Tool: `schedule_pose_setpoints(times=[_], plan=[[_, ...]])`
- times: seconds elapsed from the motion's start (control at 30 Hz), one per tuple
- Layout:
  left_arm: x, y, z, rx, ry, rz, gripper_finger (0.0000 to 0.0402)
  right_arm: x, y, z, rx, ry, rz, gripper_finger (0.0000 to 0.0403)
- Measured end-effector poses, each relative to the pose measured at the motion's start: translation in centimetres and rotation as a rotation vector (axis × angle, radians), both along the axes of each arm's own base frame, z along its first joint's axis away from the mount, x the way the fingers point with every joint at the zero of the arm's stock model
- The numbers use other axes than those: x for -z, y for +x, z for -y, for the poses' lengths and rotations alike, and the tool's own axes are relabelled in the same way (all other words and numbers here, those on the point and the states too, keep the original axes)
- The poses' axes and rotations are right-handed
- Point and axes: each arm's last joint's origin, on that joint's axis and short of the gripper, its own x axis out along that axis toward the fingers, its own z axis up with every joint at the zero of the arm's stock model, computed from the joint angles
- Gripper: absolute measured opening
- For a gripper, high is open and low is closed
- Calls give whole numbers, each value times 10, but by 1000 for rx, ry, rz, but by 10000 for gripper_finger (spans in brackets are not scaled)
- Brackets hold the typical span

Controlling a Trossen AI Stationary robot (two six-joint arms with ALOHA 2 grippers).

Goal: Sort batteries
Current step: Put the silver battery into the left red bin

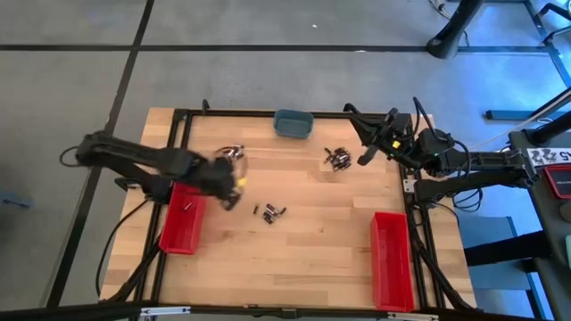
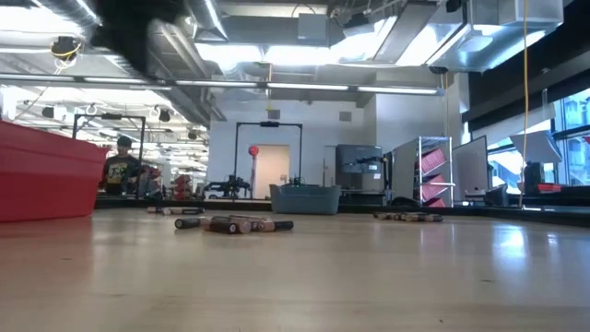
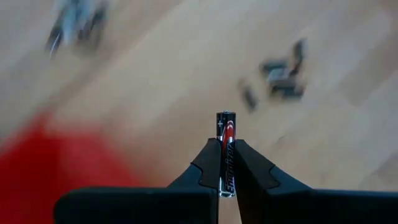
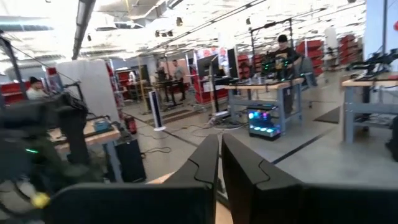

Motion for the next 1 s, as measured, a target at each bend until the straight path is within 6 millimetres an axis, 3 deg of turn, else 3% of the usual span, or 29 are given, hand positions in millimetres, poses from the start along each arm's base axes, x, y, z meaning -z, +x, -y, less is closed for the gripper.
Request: schedule_pose_setpoints(times=[0.1, 0.2, 0.37, 0.67, 0.87, 1.0], plan=[[-6, -35, 12, -177, -71, -93, 13, 0, 0, 0, 20, -16, -13, 24], [-8, -55, 21, -264, -68, -159, 13, 0, 0, 1, 35, -32, -25, 24], [15, -62, 27, -222, -37, -209, 13, 0, 0, 1, 40, -47, -32, 24], [75, -73, 22, 48, -52, -468, 13, -2, -1, 1, 40, -47, -14, 24], [95, -77, 20, 328, -29, -531, 12, -3, -1, 1, 40, -46, 5, 24], [97, -73, 22, 488, -22, -504, 19, -3, -1, 1, 40, -46, 5, 24]])
